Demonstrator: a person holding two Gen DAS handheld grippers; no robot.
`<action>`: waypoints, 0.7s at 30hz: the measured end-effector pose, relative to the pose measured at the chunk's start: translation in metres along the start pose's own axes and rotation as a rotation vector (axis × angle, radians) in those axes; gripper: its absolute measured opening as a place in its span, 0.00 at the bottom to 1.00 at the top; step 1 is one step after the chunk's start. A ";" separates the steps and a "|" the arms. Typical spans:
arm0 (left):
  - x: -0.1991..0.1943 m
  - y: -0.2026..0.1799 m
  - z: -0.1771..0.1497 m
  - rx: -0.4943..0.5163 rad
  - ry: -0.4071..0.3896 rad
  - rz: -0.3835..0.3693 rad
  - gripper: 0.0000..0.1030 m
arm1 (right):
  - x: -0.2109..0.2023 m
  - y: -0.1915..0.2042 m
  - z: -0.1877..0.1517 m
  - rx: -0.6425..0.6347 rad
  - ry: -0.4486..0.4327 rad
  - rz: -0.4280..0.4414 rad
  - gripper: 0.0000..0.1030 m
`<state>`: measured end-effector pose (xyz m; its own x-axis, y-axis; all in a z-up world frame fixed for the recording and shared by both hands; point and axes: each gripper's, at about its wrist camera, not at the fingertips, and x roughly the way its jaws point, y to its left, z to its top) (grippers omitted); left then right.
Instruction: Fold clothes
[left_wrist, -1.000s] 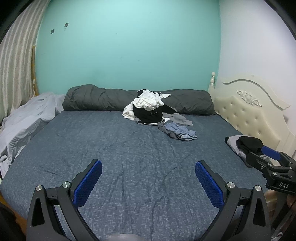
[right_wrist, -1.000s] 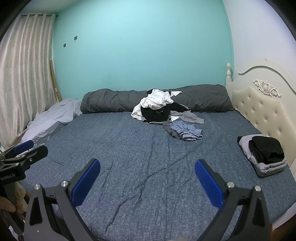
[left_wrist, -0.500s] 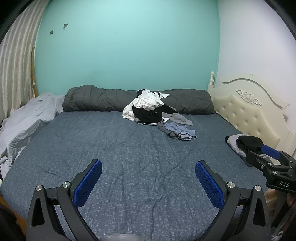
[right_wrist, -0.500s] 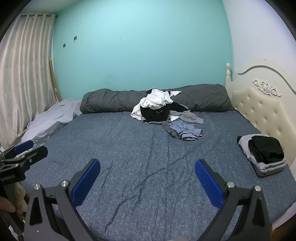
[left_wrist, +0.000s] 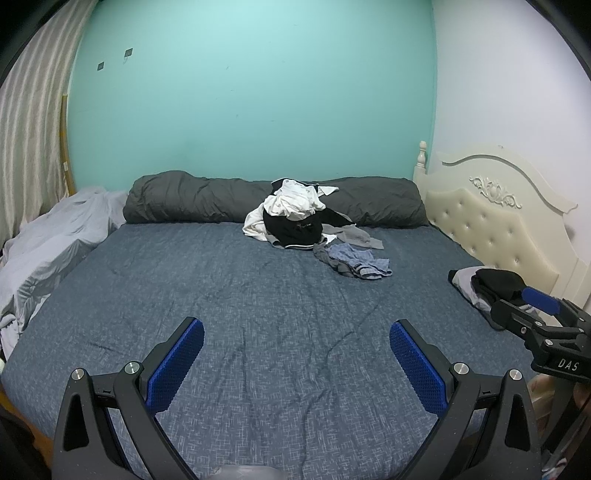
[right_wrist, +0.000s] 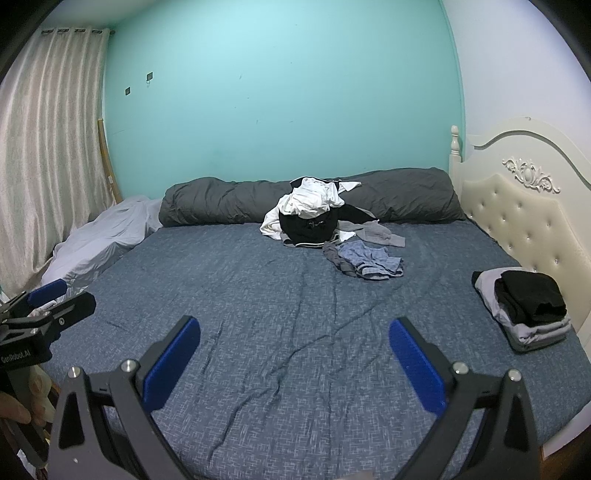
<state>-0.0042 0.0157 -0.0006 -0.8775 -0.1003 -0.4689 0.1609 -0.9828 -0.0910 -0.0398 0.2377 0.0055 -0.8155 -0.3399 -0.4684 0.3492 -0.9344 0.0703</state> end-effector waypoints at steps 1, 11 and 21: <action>0.000 0.000 0.001 0.000 0.000 0.001 0.99 | 0.000 0.000 0.000 -0.001 -0.001 0.000 1.00; 0.001 -0.001 0.002 -0.002 -0.002 0.002 0.99 | 0.000 -0.001 0.002 -0.003 -0.003 0.002 1.00; 0.006 -0.003 0.007 -0.006 0.001 0.012 0.99 | 0.004 -0.003 0.006 -0.005 0.002 0.006 1.00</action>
<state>-0.0130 0.0172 0.0027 -0.8752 -0.1119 -0.4707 0.1740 -0.9806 -0.0904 -0.0468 0.2382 0.0089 -0.8126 -0.3455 -0.4694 0.3567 -0.9317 0.0684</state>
